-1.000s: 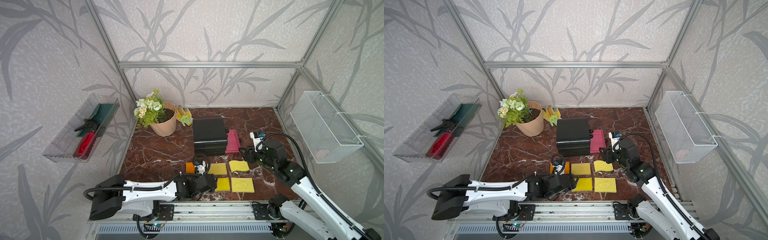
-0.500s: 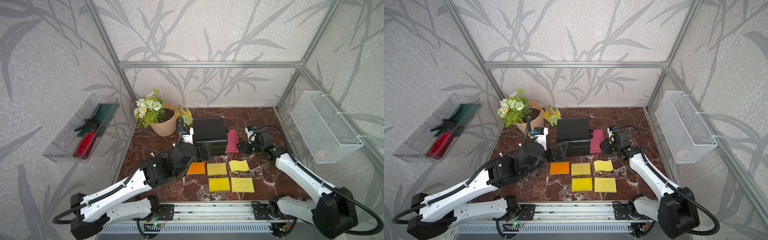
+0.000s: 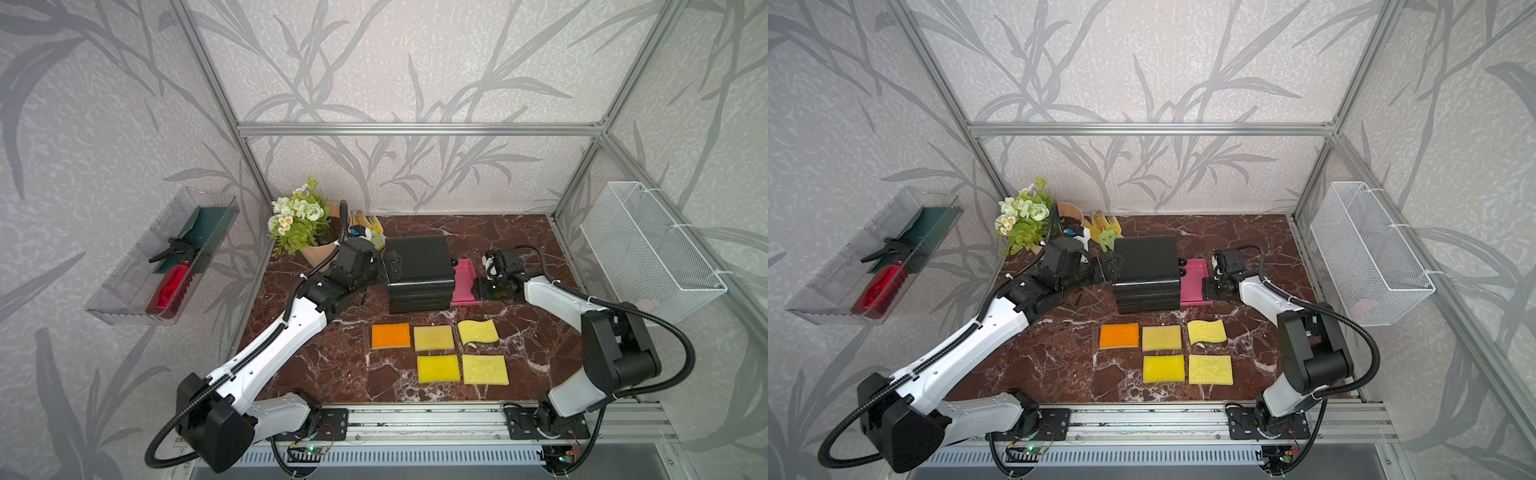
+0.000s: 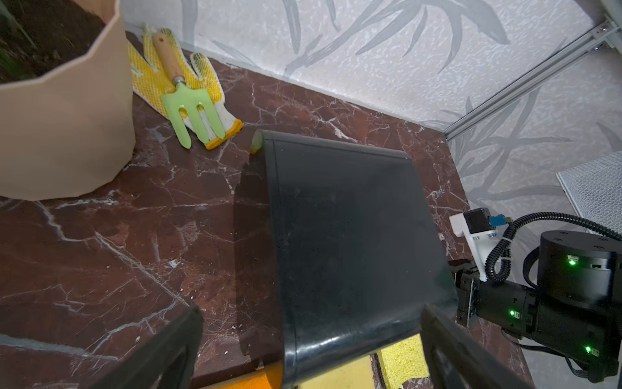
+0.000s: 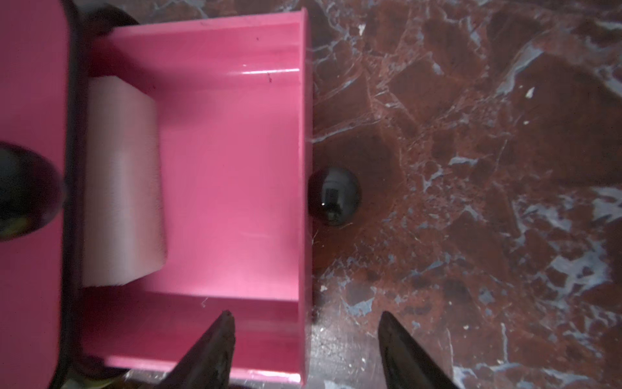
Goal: Take the sponge out of the drawer
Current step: Pick up the sponge from the drawer.
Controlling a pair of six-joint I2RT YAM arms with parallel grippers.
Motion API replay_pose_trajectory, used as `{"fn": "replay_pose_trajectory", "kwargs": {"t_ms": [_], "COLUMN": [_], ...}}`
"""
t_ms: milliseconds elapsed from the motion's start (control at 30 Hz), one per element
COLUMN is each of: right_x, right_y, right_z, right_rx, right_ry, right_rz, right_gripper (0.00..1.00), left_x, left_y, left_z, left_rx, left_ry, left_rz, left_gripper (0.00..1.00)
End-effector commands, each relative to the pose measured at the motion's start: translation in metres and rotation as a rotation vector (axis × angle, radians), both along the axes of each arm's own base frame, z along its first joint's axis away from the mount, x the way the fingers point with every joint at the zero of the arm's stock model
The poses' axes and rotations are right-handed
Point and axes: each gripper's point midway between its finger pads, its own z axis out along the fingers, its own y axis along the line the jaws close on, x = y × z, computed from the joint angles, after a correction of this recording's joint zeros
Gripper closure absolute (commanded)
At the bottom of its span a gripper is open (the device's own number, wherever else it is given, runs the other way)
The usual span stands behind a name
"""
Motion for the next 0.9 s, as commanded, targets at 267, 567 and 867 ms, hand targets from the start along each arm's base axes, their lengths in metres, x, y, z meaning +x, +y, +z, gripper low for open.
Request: {"fn": "replay_pose_trajectory", "kwargs": {"t_ms": [267, 567, 867], "right_x": [0.014, 0.02, 0.03], "right_y": [-0.045, -0.041, 0.026], "right_z": [0.0, 0.022, 0.07], "right_rx": [-0.065, -0.025, 0.113], "right_ry": [0.018, -0.055, -0.223], "right_rz": [-0.184, -0.164, 0.066], "right_gripper": [0.41, 0.44, 0.45], "left_x": [0.007, 0.008, 0.009], "left_y": [-0.01, -0.007, -0.011], "left_z": [0.001, 0.0, 0.003], "left_rx": [-0.12, -0.136, -0.182], "left_ry": [-0.002, -0.005, -0.021], "left_rz": [-0.05, -0.056, -0.07], "left_gripper": [0.0, 0.01, 0.01]}}
